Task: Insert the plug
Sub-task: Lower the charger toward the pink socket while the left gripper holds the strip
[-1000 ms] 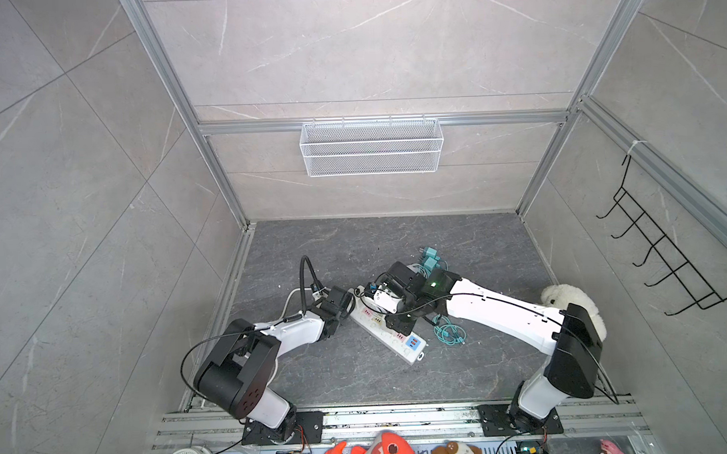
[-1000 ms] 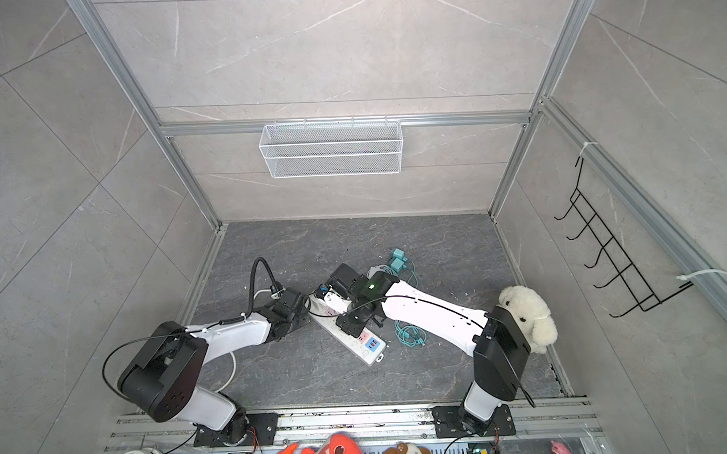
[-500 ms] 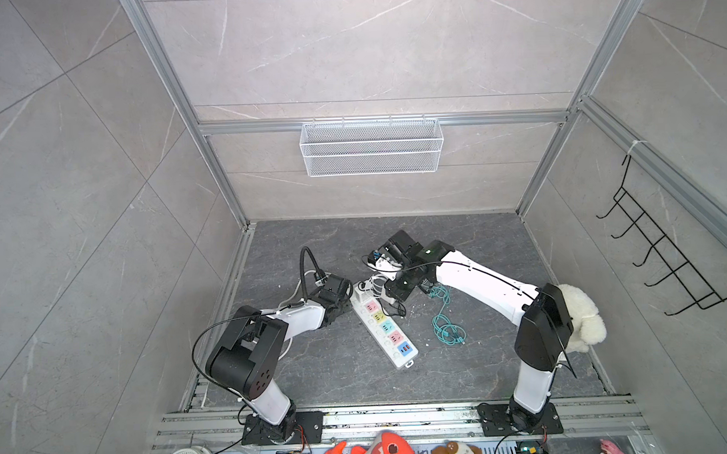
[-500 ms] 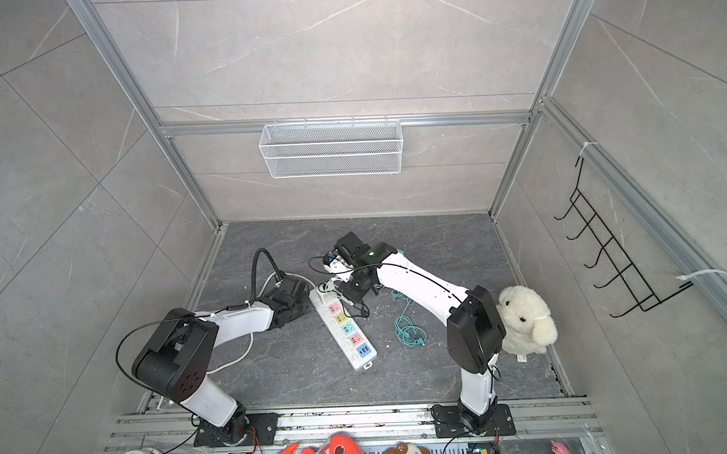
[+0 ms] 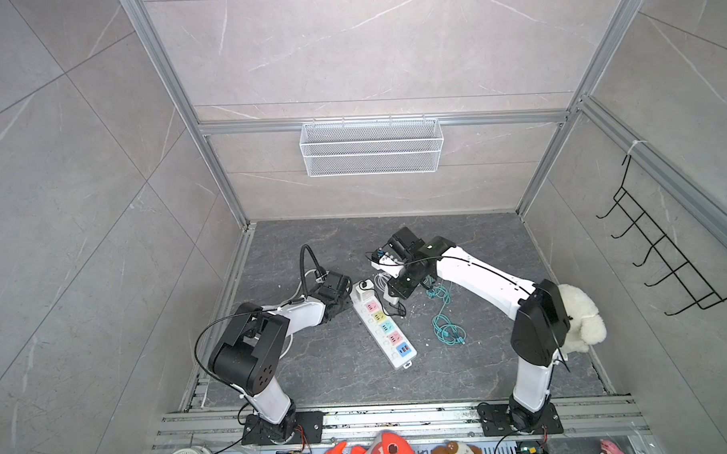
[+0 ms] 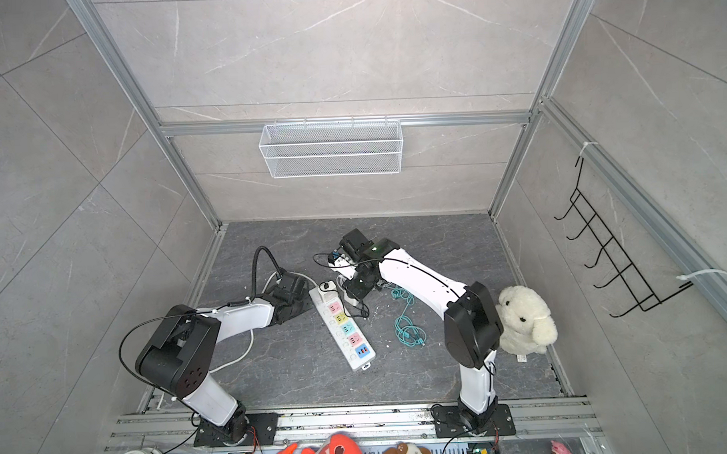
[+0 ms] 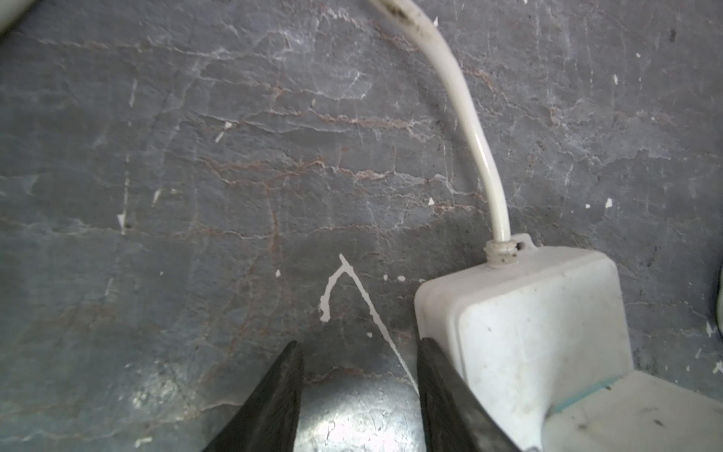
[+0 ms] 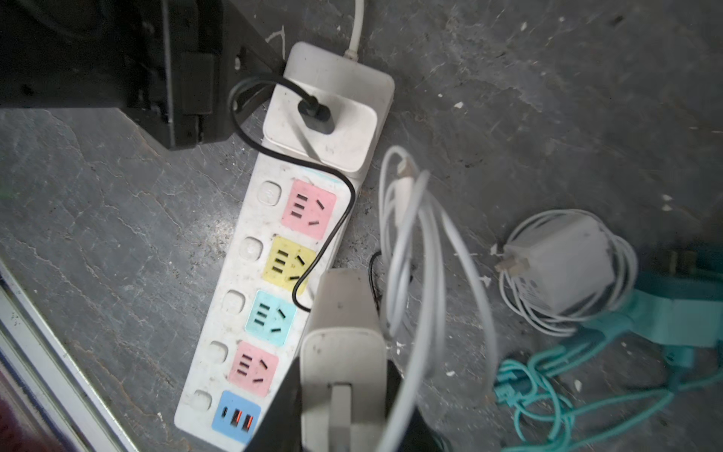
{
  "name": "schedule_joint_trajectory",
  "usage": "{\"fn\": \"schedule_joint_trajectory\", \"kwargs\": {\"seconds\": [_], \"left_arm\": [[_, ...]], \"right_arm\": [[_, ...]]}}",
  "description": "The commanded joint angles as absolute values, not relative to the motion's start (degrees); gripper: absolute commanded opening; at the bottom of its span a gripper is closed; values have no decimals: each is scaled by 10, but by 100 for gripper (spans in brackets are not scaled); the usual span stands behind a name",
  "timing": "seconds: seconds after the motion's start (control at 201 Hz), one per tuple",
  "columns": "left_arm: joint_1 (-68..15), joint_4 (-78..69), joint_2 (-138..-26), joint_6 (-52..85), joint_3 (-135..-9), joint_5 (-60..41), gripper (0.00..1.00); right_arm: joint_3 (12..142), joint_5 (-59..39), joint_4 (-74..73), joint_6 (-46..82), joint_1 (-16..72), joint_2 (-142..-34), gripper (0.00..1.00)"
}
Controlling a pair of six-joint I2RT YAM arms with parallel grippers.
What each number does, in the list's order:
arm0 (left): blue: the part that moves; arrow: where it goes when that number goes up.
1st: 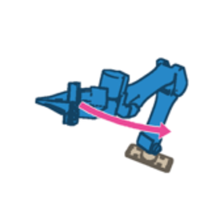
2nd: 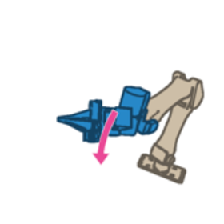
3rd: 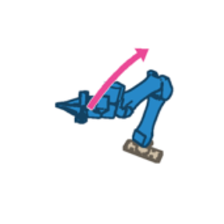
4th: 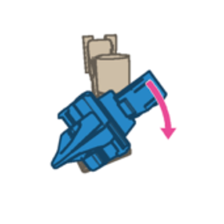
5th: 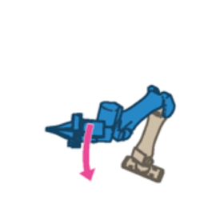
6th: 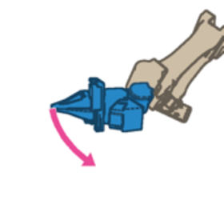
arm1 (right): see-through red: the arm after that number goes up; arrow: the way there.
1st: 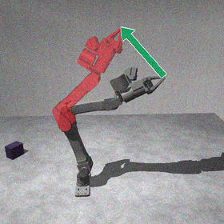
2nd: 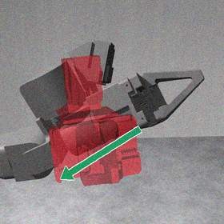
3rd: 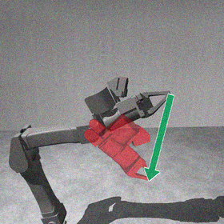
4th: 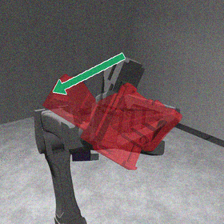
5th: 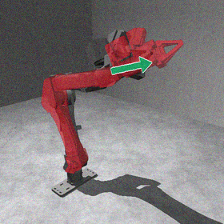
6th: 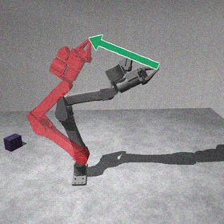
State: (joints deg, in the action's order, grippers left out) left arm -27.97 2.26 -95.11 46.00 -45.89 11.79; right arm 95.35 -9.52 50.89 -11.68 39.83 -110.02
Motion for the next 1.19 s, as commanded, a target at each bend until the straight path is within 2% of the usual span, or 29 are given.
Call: {"fn": "schedule_joint_trajectory", "kwargs": {"seconds": [0.0, 0.846, 1.19], "left_arm": [[-281, 49, -940, 461, -441, 83, 48], [-282, 12, -933, 451, -421, 60, 48], [-281, 10, -924, 452, -414, 59, 48]], "right_arm": [[978, -123, 494, -107, 409, -1125, 0], [1035, -157, 526, -67, 442, -1169, 0], [1049, -109, 482, -10, 445, -1198, 0]]}}
